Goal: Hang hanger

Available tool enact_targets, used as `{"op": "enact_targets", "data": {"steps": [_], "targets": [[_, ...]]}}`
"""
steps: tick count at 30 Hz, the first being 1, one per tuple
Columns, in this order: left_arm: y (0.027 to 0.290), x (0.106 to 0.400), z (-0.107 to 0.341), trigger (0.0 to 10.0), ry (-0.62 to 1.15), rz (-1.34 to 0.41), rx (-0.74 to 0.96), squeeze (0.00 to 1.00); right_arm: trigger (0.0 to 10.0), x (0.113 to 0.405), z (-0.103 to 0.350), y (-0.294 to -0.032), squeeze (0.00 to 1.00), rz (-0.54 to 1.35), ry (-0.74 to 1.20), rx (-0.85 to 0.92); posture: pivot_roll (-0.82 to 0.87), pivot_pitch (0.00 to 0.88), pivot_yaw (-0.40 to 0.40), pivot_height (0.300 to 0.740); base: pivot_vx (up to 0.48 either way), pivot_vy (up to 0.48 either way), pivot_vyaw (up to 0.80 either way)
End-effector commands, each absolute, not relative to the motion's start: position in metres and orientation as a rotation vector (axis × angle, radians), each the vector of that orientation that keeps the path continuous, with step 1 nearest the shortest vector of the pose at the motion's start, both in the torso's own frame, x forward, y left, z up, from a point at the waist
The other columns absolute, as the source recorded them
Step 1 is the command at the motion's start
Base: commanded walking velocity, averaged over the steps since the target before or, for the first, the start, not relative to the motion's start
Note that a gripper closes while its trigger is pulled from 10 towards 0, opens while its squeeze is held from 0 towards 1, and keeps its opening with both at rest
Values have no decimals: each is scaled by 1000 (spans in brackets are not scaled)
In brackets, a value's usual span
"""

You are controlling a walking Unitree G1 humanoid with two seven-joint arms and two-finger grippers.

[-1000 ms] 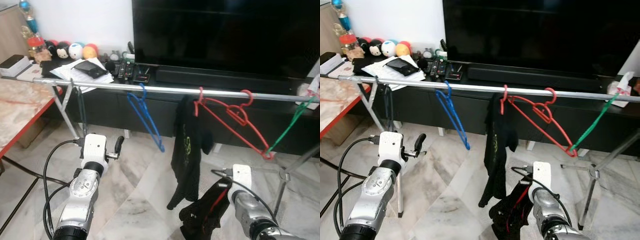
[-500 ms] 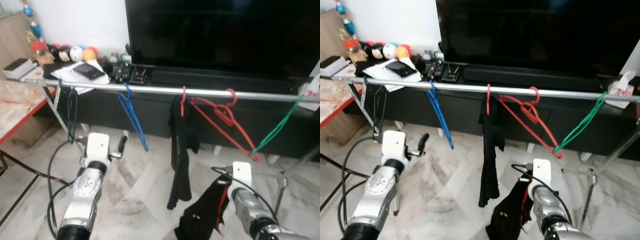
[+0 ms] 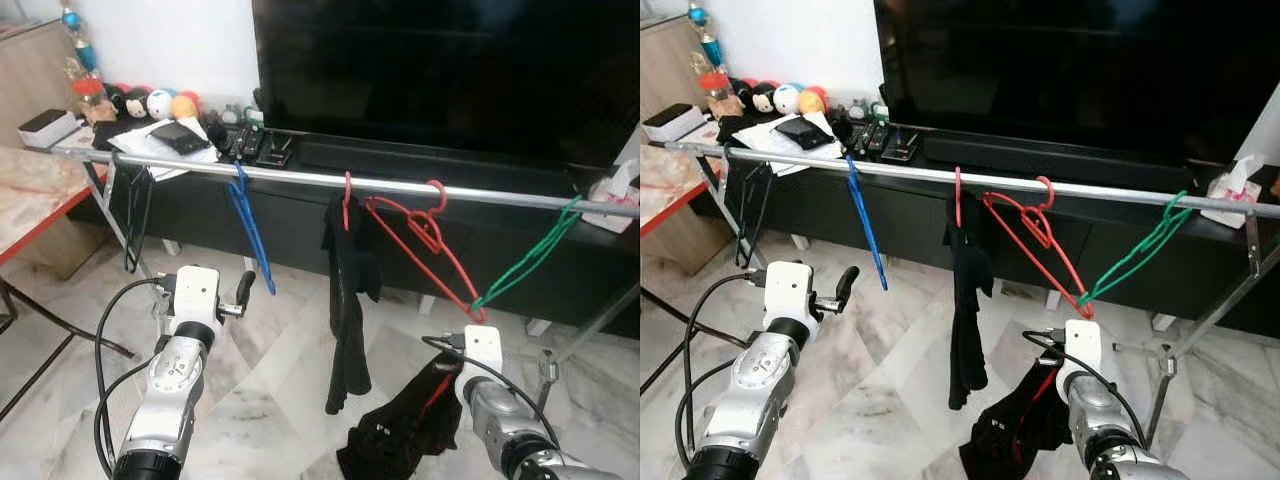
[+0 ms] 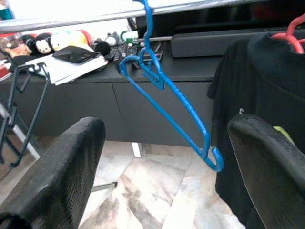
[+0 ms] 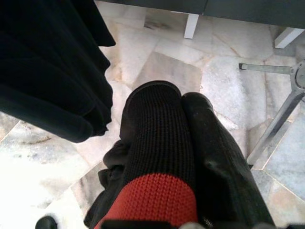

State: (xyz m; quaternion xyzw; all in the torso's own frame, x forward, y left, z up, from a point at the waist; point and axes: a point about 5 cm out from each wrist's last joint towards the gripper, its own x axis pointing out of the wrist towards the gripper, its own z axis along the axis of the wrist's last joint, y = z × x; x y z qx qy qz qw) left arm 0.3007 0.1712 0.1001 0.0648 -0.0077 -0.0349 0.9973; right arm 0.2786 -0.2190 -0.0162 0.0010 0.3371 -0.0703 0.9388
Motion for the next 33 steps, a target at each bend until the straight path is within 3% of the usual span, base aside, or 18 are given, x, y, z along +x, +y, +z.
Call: {"op": "enact_targets", "data": {"steps": [1,7,33], "targets": [[174,301,103,10000,-20,-69,130,0,10000,283,-13,-217,0,-127,676,-8,-88,0,-20,740,0,0,0],[174,302,103,10000,-18,-72,129,0,10000,283,-13,-216,0,-110,681,-7,-84,0,-20,740,0,0,0],[171,303,100,10000,9,-101,111,0,10000,283,-13,-216,0,-70,718,-31,-79,0,-29,740,285,0,0]]}}
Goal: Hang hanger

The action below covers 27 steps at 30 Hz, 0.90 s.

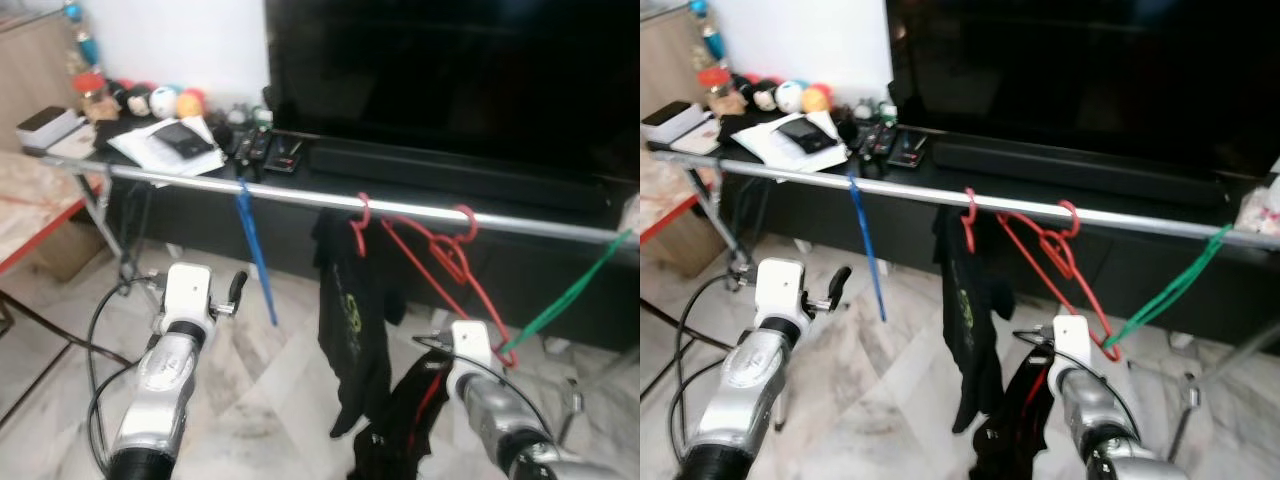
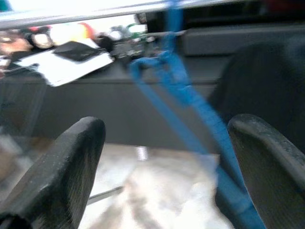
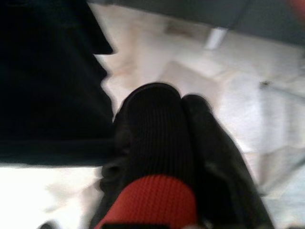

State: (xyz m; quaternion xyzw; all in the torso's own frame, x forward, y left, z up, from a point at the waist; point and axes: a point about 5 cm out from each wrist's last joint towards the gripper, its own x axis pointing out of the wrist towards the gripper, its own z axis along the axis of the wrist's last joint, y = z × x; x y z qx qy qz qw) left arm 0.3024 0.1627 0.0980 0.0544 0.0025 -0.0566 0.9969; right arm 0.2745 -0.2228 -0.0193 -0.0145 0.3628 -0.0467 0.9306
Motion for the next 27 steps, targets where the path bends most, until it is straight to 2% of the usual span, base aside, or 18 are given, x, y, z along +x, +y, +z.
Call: {"op": "enact_targets", "data": {"steps": [1,5,16,27], "targets": [[171,302,100,10000,10,-102,110,0,10000,283,-14,-216,0,-69,718,-31,-79,0,-28,740,337,0,0],[172,303,98,10000,27,-94,104,0,10000,283,-14,-216,0,-65,720,-30,-79,0,-28,740,323,0,0],[174,314,91,10000,134,-92,36,0,10000,283,-14,-215,0,-57,725,-27,-78,0,-31,740,0,0,0],[174,337,90,10000,207,-69,54,0,10000,283,-13,-216,0,-47,726,-29,-79,0,-35,740,0,0,0]]}}
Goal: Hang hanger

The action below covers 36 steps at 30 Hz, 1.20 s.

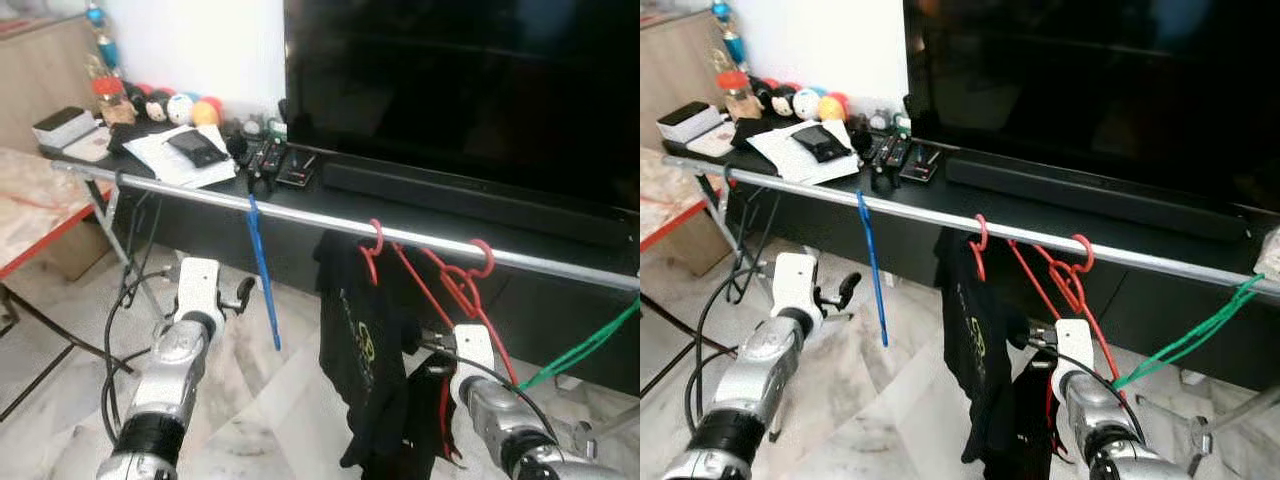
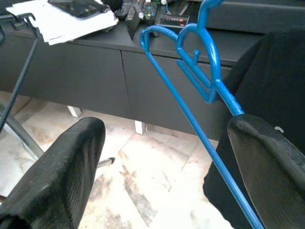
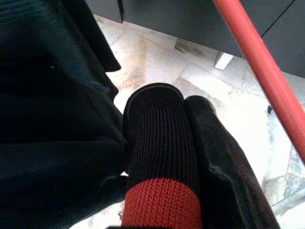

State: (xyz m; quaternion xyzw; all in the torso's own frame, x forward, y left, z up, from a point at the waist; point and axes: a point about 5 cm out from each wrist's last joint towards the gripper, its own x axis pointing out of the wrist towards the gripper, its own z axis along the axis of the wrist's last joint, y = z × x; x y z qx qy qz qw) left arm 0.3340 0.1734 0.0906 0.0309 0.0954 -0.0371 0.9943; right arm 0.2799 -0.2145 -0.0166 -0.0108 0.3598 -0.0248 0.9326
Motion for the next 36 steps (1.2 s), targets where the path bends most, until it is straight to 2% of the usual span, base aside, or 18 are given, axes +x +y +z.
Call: {"op": "enact_targets", "data": {"steps": [1,11,18,22,27,36], "targets": [[172,343,91,10000,217,-79,47,0,10000,283,-13,-215,0,-46,726,-29,-79,0,-35,740,0,0,0],[167,359,101,10000,200,-120,49,0,10000,283,-13,-216,0,-45,724,-29,-98,0,-29,740,0,0,0],[172,352,103,10000,105,-97,71,0,10000,283,-14,-216,0,-37,741,-46,-94,0,-31,740,0,0,0],[175,345,102,10000,77,-94,66,0,10000,277,-19,-218,0,9,886,-138,-89,0,-33,740,0,0,0],[174,343,102,10000,66,-103,74,0,10000,279,-18,-215,0,42,852,-104,-90,0,-32,740,0,0,0],[169,341,105,10000,39,-125,73,0,10000,286,-11,-213,0,146,800,-244,-91,0,-31,740,0,0,0]]}}
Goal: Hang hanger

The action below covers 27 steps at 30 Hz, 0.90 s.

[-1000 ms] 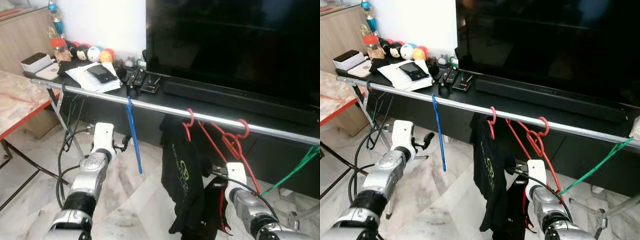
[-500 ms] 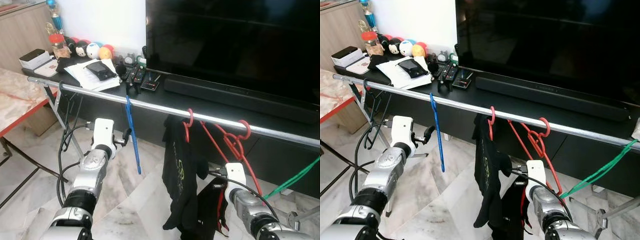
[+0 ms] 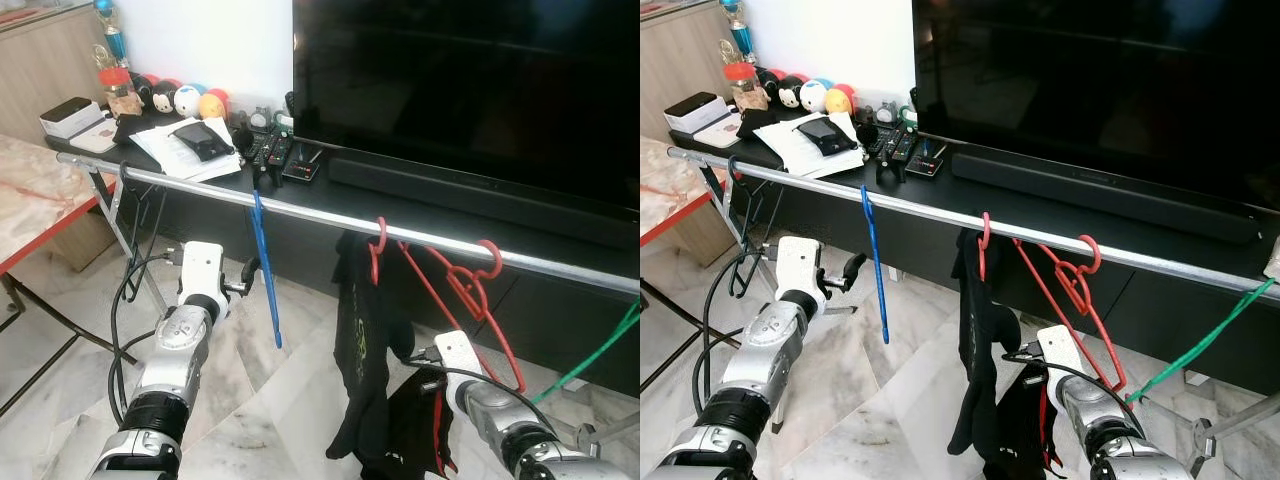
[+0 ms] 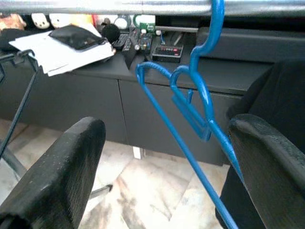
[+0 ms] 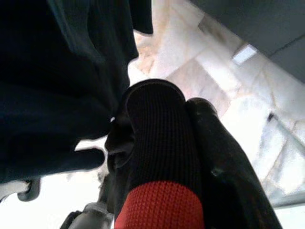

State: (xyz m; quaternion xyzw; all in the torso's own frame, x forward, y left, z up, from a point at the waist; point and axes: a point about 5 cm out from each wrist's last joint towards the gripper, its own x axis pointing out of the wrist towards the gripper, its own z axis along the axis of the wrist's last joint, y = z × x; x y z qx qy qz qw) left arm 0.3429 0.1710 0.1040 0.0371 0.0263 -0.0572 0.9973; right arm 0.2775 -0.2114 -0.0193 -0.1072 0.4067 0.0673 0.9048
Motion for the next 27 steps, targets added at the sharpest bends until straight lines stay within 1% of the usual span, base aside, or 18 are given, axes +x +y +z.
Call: {"op": "enact_targets", "data": {"steps": [1,7,12,16,27], "targets": [[167,341,104,10000,38,-135,78,0,10000,287,-10,-213,0,167,789,-271,-91,0,-31,740,0,0,0],[166,340,103,10000,43,-148,86,0,10000,287,-10,-211,0,265,827,-365,-91,0,-31,740,0,0,0],[165,340,103,10000,45,-155,89,0,10000,285,-12,-210,0,304,867,-371,-94,0,-30,740,0,0,0],[165,339,103,10000,47,-156,91,0,10000,280,-15,-211,0,357,956,-398,-94,0,-30,740,0,0,0],[164,339,100,10000,63,-160,98,0,10000,275,-18,-209,0,384,1013,-324,-94,0,-27,740,0,0,0]]}}
